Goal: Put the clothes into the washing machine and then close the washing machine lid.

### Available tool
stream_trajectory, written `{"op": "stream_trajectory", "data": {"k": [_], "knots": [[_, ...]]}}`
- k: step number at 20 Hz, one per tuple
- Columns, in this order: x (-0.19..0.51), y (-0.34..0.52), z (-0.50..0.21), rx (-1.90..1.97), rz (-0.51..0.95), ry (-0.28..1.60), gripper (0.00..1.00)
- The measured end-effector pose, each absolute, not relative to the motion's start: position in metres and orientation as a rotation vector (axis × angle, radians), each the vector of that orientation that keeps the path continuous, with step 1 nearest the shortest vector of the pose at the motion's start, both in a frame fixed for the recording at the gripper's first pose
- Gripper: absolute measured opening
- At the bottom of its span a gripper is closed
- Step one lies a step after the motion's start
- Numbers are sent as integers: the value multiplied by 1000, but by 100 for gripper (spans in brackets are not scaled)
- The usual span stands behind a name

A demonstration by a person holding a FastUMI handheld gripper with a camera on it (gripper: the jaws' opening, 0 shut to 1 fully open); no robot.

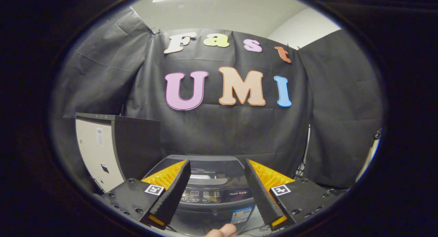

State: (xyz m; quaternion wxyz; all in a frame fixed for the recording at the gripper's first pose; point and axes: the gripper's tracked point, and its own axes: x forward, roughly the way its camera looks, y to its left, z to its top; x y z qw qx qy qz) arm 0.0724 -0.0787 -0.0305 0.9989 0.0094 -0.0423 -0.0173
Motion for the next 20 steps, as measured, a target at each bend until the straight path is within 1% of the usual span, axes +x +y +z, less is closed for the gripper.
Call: {"op": "stream_trajectory", "data": {"k": [5,8,12,13,16,17,20], "knots": [[69,-82,-4,-52,-95,-160,97],[69,-85,-6,-62,-126,-140,97],[80,-77,-14,-19,-93,-115,97],[89,-73,-14,22,-76,-124,97],[119,-19,-26,141,112,-95,98],[127,-4,-33,149,151,-69,98],[138,19,-44,73,213,-34,98]]}}
